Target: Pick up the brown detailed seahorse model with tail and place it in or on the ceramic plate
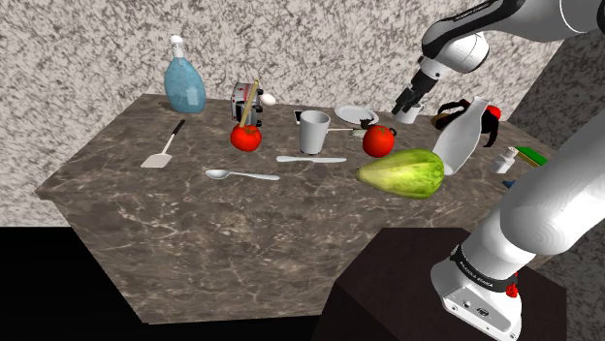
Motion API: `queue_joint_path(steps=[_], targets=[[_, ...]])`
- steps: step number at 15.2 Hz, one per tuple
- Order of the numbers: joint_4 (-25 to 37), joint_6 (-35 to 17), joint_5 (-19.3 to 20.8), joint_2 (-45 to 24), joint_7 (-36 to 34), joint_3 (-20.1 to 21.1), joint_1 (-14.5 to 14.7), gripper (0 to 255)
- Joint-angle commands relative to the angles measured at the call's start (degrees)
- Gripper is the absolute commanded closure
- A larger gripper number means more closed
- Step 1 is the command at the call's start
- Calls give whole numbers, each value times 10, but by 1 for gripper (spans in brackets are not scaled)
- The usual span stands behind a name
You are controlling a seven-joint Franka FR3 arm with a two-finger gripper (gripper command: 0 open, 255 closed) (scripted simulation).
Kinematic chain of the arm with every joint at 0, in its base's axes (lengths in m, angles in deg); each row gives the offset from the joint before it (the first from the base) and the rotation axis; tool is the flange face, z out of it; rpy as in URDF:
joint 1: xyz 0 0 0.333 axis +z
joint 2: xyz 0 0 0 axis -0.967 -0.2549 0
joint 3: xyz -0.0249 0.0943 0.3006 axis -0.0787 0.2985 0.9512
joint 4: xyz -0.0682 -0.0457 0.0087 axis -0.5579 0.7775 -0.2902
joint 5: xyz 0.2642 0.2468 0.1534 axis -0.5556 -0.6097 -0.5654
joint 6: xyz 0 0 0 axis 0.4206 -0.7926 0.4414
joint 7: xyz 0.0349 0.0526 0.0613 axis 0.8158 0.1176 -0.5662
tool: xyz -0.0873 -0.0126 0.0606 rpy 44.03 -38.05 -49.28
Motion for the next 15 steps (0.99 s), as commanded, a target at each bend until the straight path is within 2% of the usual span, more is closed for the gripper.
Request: queue_joint_path(steps=[1,9,10,15], targets=[[-4,-11,-9,-9,6,0,2,0],[-4,-11,-9,-9,6,0,2,0],[-4,-11,-9,-9,6,0,2,255],[-4,-11,-9,-9,6,0,2,255]])
